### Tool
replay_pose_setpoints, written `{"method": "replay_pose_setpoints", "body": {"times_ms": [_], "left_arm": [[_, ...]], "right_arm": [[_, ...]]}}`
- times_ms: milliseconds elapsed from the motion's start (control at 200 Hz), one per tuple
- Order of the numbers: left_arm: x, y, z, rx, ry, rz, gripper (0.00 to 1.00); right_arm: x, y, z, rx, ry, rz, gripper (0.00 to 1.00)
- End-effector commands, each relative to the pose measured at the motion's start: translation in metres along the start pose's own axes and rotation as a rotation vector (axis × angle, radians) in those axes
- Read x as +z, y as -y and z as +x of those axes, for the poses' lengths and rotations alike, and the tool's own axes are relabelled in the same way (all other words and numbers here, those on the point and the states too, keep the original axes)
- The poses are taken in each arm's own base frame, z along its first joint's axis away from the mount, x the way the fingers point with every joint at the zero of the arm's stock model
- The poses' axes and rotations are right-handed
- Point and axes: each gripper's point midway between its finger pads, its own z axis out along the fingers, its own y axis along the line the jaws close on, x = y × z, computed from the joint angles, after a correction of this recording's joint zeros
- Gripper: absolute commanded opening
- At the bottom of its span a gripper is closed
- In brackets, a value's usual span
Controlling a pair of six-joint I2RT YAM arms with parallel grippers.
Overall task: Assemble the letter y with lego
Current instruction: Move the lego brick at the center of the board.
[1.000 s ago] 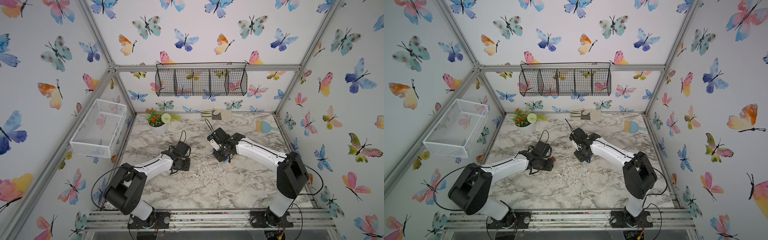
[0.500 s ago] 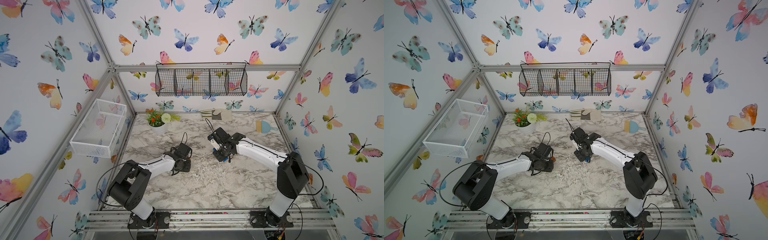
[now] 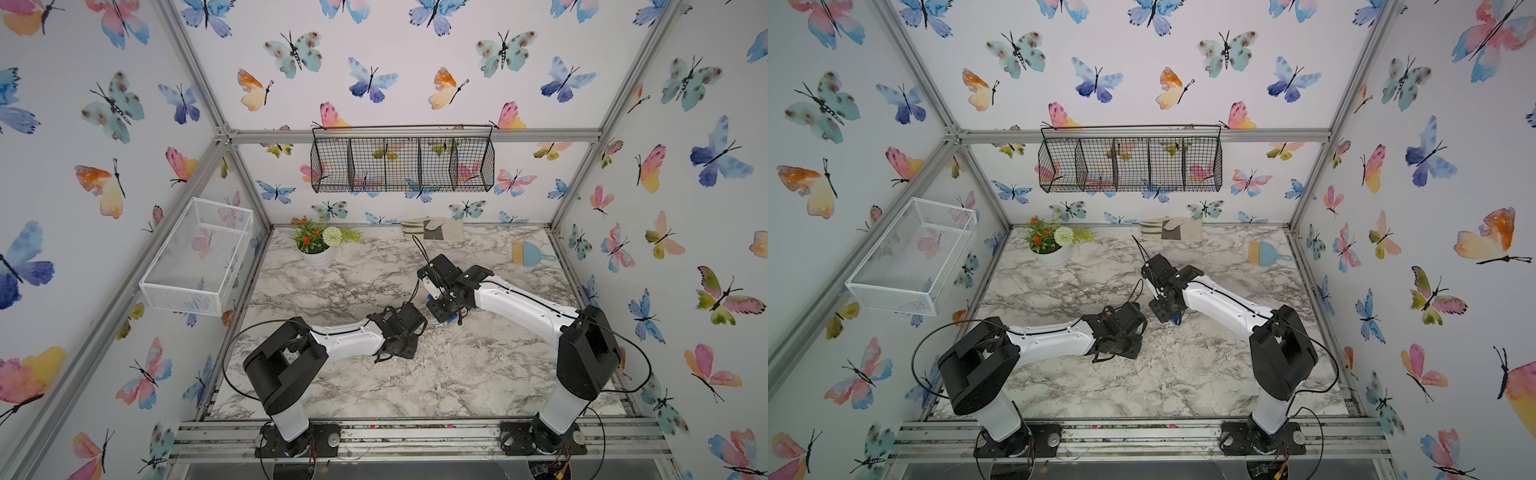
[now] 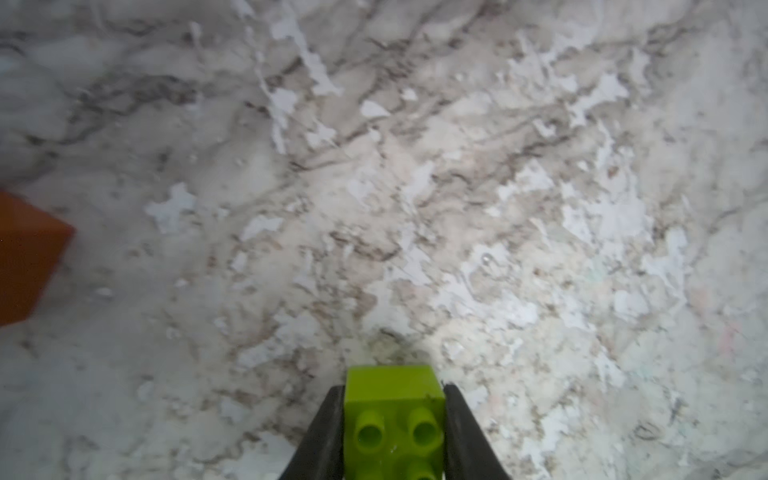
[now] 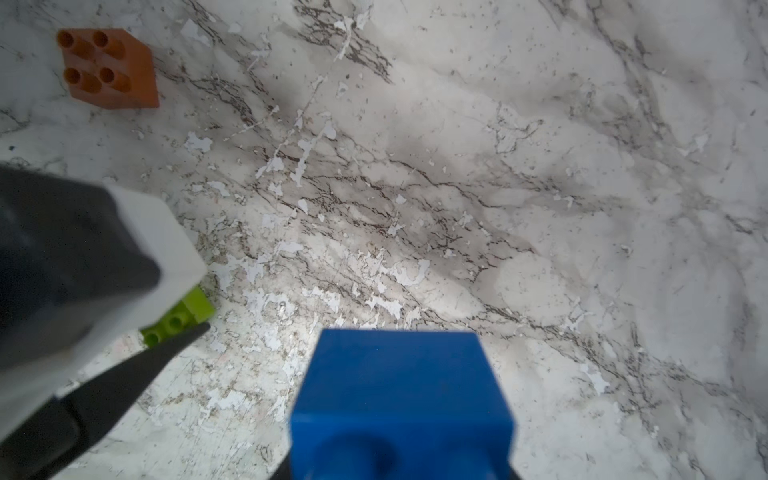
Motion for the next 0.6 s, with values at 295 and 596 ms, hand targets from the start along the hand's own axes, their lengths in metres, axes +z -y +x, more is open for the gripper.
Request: {"method": "replay_pose_setpoints", "body": {"times_ms": [295, 596], "left_arm": [[-0.003, -0.001, 0.013, -0.091, -0.037, -0.009, 0.74], [-0.068, -0.052, -0.029, -0.228, 0.102, 0.002, 1.0]], "right_arm": [[-0.005, -0.02, 0.001, -0.069, -0.005, -0.138, 0.21], [0.009, -0.058, 0.019, -0.34, -0.056, -0.281, 0.17]]}}
